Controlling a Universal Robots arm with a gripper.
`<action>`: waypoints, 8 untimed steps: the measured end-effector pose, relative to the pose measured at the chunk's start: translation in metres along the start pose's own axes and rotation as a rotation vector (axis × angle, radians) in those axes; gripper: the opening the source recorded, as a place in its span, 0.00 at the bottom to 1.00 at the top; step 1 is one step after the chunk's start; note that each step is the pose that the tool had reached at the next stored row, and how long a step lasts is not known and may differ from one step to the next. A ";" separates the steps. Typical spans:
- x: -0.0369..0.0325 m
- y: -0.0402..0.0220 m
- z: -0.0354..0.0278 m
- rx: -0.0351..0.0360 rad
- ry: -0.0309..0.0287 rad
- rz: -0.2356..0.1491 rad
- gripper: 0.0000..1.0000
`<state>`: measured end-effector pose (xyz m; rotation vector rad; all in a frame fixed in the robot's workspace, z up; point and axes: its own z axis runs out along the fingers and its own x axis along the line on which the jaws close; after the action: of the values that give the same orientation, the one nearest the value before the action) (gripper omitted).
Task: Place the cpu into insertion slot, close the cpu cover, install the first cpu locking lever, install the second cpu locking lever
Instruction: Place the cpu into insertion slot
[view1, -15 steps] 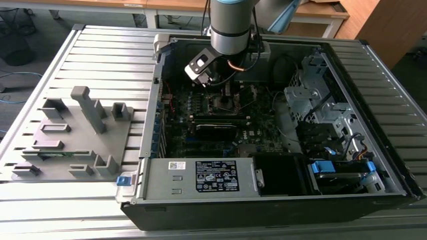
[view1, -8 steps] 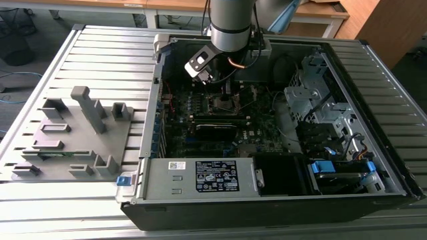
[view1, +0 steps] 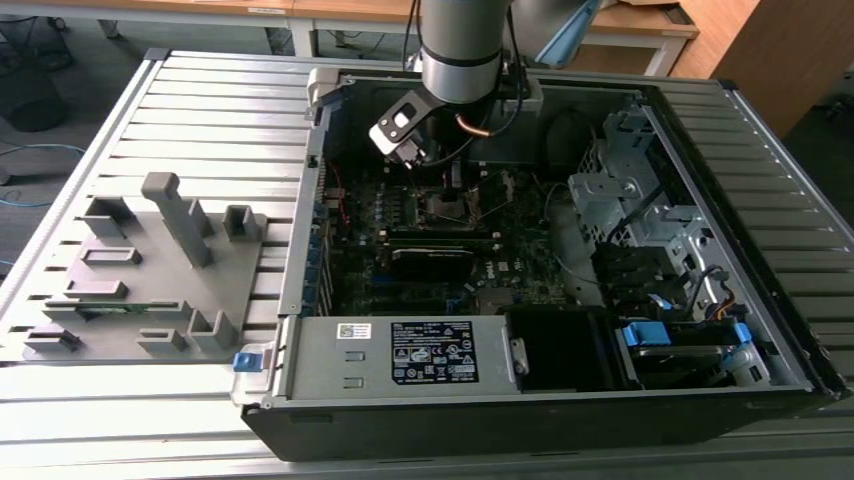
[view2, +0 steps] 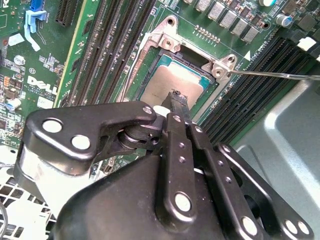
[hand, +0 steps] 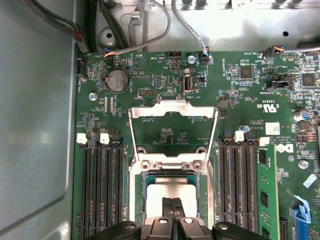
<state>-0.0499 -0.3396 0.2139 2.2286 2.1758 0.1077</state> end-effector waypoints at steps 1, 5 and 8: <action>0.0000 0.0000 -0.0001 0.0000 0.0000 0.000 0.11; 0.0004 0.0008 -0.0113 0.0000 0.0000 0.000 0.11; 0.0004 0.0009 -0.0133 0.0001 0.0001 0.000 0.11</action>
<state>-0.0499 -0.3396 0.2272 2.2287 2.1759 0.1077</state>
